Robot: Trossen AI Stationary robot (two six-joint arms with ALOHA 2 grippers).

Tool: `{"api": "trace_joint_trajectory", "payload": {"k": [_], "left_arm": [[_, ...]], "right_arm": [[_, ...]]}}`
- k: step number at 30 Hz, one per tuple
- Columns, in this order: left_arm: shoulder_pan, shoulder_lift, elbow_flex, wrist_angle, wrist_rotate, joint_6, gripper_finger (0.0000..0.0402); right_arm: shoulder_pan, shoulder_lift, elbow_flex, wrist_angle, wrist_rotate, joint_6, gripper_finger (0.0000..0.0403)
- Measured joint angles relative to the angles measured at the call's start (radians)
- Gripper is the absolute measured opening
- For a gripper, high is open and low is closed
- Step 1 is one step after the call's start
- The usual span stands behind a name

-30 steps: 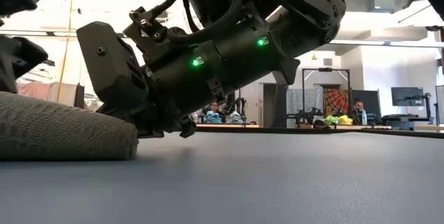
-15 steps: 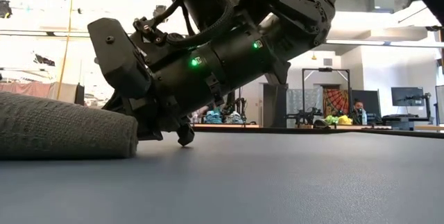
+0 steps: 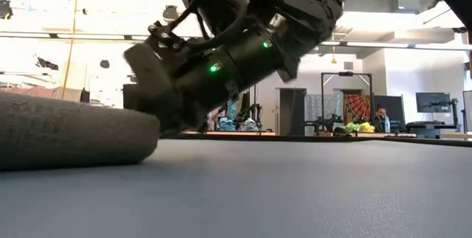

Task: Roll towel into tight, uniform cylinder
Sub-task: Roll the gray towel

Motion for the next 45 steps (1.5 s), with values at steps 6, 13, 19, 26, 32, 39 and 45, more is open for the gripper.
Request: {"api": "trace_joint_trajectory", "payload": {"k": [6,13,19,26,32,39,45], "left_arm": [[-0.001,-0.003,0.0,0.0,-0.067,-0.024,0.0],[-0.001,-0.003,0.0,0.025,-0.111,-0.035,0.0],[0.018,-0.003,0.0,0.034,-0.114,-0.061,0.0],[0.064,-0.003,0.0,0.072,-0.117,-0.055,0.0],[0.118,-0.002,0.0,0.078,-0.122,-0.054,0.0],[0.188,0.001,0.0,0.045,-0.093,-0.009,0.0],[0.237,-0.101,0.0,-0.098,-0.098,0.033,0.0]], "right_arm": [[-0.047,-0.188,0.008,-0.079,-0.053,-0.007,0.0017],[0.138,-0.195,0.006,-0.079,-0.149,0.042,0.0017],[0.244,-0.081,0.005,-0.027,-0.084,0.147,0.0017],[0.217,0.01,0.008,-0.049,0.018,0.23,0.0017],[0.123,0.008,0.011,-0.104,0.043,0.099,0.0017],[-0.021,0.005,0.011,-0.141,-0.011,-0.023,0.0017],[-0.081,-0.043,0.011,-0.295,-0.077,-0.036,0.0017]]}}
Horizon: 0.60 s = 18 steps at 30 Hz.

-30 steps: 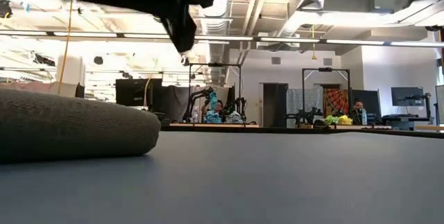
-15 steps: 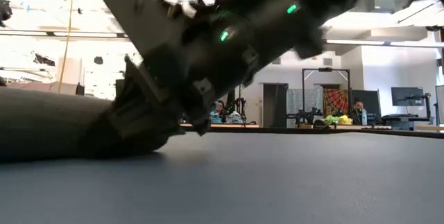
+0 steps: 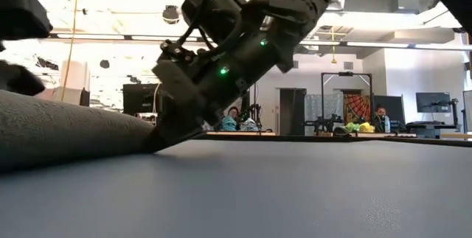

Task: Roll towel into tight, uniform cylinder
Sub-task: Roll the gray towel

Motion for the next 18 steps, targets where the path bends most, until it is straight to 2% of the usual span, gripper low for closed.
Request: {"api": "trace_joint_trajectory", "payload": {"k": [3,6,9,12,14,18], "left_arm": [[0.012,-0.091,0.0,-0.067,-0.037,0.037,0.0],[0.013,-0.185,0.0,-0.123,-0.085,0.077,0.0],[0.01,-0.239,0.0,-0.11,-0.136,0.147,0.0],[0.008,-0.225,0.0,-0.013,-0.15,0.238,0.0],[0.008,-0.174,-0.003,0.057,-0.109,0.285,0.0],[0.002,-0.059,-0.004,0.175,0.045,0.383,0.0]], "right_arm": [[-0.002,-0.064,-0.004,-0.132,0.024,-0.023,0.0017],[0.017,-0.133,-0.007,-0.194,0.032,-0.023,0.0017],[0.067,-0.184,-0.002,-0.17,0.06,-0.012,0.0017],[0.132,-0.192,-0.002,-0.118,0.089,0.015,0.0017],[0.176,-0.187,-0.005,-0.068,0.107,0.041,0.0017],[0.254,-0.15,-0.002,0.141,0.122,0.07,0.0017]]}}
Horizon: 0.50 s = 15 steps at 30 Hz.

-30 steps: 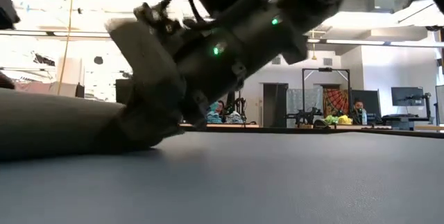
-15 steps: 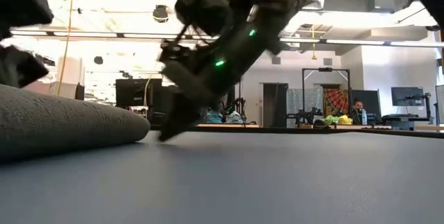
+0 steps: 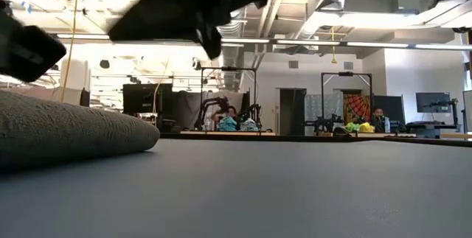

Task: Roll towel into tight, uniform cylinder
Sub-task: Roll the gray towel

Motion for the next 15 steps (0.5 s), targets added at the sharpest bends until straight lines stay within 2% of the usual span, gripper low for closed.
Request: {"api": "trace_joint_trajectory", "payload": {"k": [5,8,15], "left_arm": [[-0.013,0.127,0.0,0.133,0.074,0.044,0.0],[-0.013,0.208,0.001,0.206,0.112,0.036,0.0],[-0.011,0.322,0.002,0.253,0.114,-0.049,0.0]], "right_arm": [[0.055,0.101,0.001,0.203,0.066,0.017,0.0017],[0.057,0.169,0.024,0.291,0.069,0.016,0.0017],[0.06,0.312,0.111,0.322,0.055,0.014,0.0017]]}}
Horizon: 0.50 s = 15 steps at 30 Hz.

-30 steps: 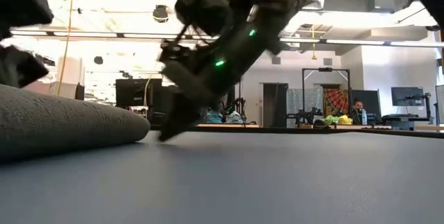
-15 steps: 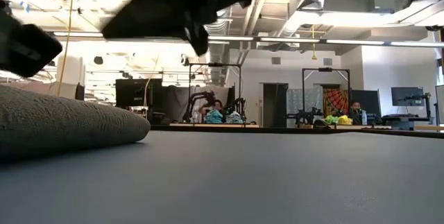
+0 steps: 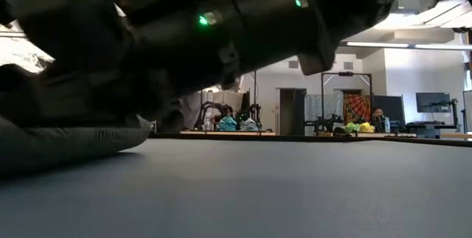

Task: Roll towel into tight, uniform cylinder
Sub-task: Roll the gray towel

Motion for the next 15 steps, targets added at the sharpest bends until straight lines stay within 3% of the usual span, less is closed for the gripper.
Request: {"api": "trace_joint_trajectory", "payload": {"k": [6,10,15], "left_arm": [[0.002,-0.035,0.0,-0.005,0.004,-0.028,0.0],[0.002,-0.136,0.001,-0.078,-0.005,-0.031,0.0],[0.002,-0.281,0.007,-0.188,-0.092,-0.036,0.0]], "right_arm": [[-0.011,0.029,0.047,-0.079,0.016,0.015,0.0017],[-0.023,0.001,0.046,-0.098,0.015,-0.032,0.0017],[-0.022,-0.084,0.047,-0.169,0.019,-0.128,0.0017]]}}
